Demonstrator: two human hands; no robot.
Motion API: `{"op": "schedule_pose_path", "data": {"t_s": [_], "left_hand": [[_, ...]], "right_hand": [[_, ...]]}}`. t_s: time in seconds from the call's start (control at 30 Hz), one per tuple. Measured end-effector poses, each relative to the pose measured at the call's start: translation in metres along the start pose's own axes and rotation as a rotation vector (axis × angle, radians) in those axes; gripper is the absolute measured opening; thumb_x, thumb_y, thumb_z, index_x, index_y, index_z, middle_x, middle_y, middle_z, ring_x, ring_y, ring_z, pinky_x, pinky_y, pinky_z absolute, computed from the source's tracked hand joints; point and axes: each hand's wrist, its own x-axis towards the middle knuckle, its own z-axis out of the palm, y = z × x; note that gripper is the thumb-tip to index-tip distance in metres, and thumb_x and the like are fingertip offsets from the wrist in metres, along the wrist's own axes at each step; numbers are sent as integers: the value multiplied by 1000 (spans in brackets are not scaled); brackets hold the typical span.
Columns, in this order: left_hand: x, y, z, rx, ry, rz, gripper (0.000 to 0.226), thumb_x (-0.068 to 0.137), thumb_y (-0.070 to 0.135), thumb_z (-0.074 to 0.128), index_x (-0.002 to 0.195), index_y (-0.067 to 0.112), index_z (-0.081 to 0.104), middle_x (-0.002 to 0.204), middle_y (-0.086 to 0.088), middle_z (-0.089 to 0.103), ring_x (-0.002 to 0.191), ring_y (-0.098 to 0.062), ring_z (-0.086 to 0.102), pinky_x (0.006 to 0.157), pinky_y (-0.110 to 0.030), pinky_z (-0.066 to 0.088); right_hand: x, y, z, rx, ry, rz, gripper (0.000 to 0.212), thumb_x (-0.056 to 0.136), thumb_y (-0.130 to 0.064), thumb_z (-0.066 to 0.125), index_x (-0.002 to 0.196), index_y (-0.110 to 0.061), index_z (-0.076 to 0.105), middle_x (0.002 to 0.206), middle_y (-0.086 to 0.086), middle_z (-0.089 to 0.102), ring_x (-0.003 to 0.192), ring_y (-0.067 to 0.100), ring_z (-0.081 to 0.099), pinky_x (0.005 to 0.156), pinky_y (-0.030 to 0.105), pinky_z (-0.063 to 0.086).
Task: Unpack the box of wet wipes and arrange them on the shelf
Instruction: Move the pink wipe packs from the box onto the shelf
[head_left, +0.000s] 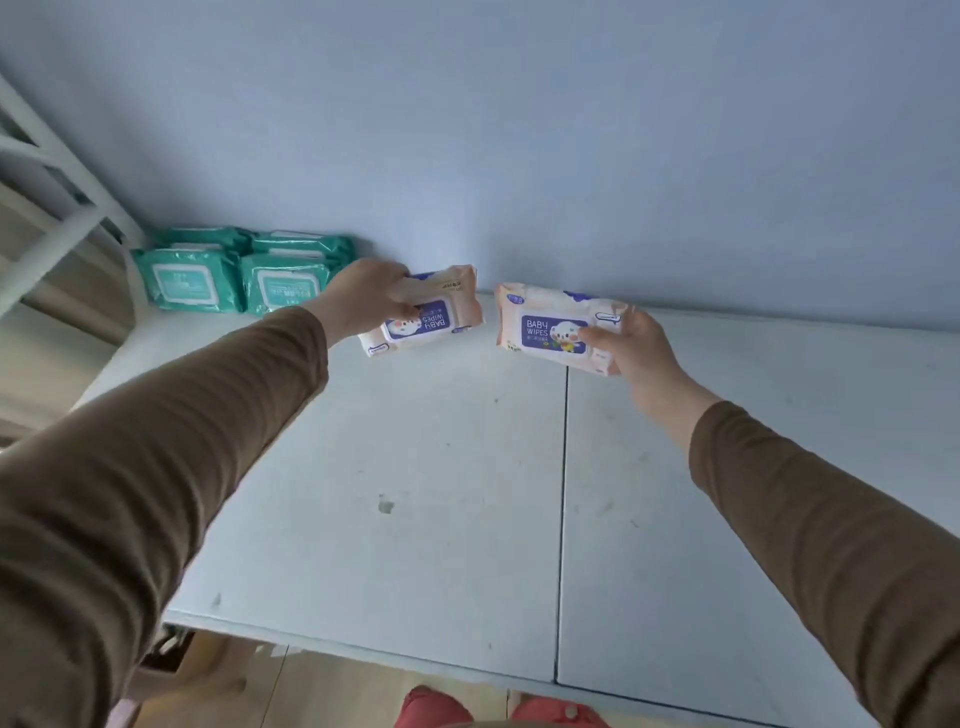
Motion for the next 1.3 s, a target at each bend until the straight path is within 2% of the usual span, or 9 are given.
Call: {"op": "schedule_pose_path", "data": {"t_s": [0.2,0.33,0.43,0.67,0.77,0.87,1.03,1.2,1.3], "left_hand": [[82,-37,-10,-16,-85,95,29,81,33,77,95,11,63,84,-5,59,86,-30,55,67,-32,32],[120,-53,-6,-4,-177,127,47,81,34,77,119,10,63,110,-7,62,104,-29,55,84,-35,44],[136,-60,-1,44,-199,160,44,79,39,77,112,12,66,108,-6,66,102,-29,59,86,-39,50],[118,-72,30,0,178,245,31,80,33,73,105,18,62,98,-2,66,96,-28,59,66,-35,44],[116,-80,36,-4,281,270,36,75,29,78,106,17,64,97,-4,68,99,-30,58,69,-38,45],[115,-83,40,8,310,281,36,75,29,77,105,16,62,97,-4,68,100,-29,56,70,-39,46],[115,-83,48,36,335,285,36,77,32,78,104,14,61,102,-4,64,102,-28,55,74,-42,50],[112,-78,55,68,365,253,33,80,31,76,103,14,59,103,-5,64,101,-27,54,80,-40,49],[107,-74,49,68,353,238,39,79,29,78,108,14,57,108,-5,62,102,-28,54,80,-41,49]], "right_hand": [[76,-4,19,-5,-22,18,32,79,1,74,100,-21,62,84,-13,76,74,7,74,53,16,47],[113,1,33,-29,8,51,42,72,-10,81,109,-20,64,102,-4,76,90,18,74,59,23,44],[135,8,47,-31,-17,61,35,78,-8,78,109,-20,67,109,3,75,96,23,73,64,27,43],[150,18,66,-77,80,42,32,85,0,72,116,-2,63,85,-3,74,70,17,69,46,20,44],[145,31,78,-78,157,-24,36,81,-3,78,114,-7,62,101,3,75,87,15,74,73,29,59],[143,43,84,-92,158,-65,45,78,-1,79,119,-9,61,116,6,73,105,20,71,94,36,56],[162,54,71,-153,197,-41,63,64,-20,88,121,-14,62,117,1,73,109,20,70,100,49,53],[159,52,86,-270,413,13,63,61,-34,86,116,-21,57,111,-8,71,100,13,69,92,35,54],[148,49,91,-425,581,14,68,61,-44,86,112,-15,52,113,0,65,106,23,62,94,41,51]]}}
